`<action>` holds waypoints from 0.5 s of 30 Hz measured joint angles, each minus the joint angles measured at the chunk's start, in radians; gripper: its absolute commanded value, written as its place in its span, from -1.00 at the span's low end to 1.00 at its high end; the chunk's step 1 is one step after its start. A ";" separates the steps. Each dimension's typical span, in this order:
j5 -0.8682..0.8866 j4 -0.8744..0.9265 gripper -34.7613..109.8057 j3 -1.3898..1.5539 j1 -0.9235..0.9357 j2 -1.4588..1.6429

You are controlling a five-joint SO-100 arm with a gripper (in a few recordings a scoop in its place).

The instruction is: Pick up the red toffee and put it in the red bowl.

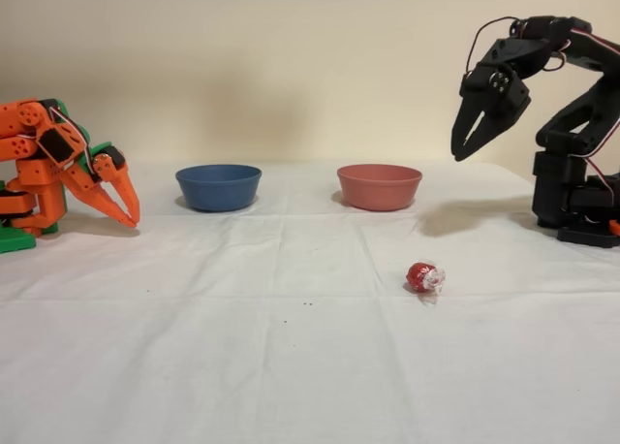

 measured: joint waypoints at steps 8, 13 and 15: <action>0.002 -0.026 -0.51 -0.089 -0.110 -0.147; 0.006 -0.080 -0.51 -0.109 -0.175 -0.236; 0.017 -0.098 -0.51 -0.114 -0.187 -0.275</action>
